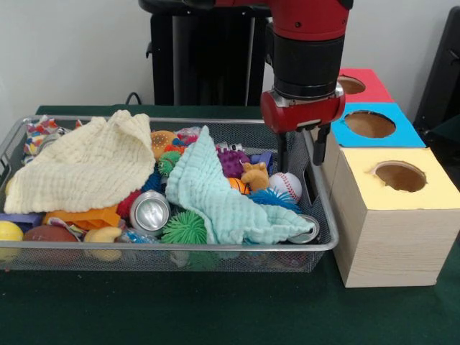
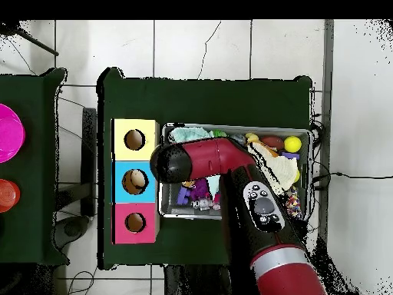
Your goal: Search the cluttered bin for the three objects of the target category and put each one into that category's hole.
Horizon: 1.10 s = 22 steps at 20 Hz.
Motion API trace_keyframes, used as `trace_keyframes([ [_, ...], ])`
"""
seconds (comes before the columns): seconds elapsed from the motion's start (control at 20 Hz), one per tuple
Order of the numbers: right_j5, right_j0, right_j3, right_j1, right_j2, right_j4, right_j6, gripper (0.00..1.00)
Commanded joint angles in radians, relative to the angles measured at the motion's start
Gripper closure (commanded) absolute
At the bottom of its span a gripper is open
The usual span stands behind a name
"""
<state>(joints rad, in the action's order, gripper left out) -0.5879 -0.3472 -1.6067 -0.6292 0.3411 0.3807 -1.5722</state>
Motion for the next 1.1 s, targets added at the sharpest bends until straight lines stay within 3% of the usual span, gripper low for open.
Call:
trace_keyframes([
  [0.05, 0.057, 0.014, -0.053, 0.061, -0.036, -0.003, -0.152, 0.00],
  [0.25, 0.051, 0.026, -0.049, 0.056, -0.044, -0.011, -0.158, 0.00],
  [1.1, 0.009, -0.043, -0.053, 0.038, 0.000, -0.027, -0.068, 0.00],
])
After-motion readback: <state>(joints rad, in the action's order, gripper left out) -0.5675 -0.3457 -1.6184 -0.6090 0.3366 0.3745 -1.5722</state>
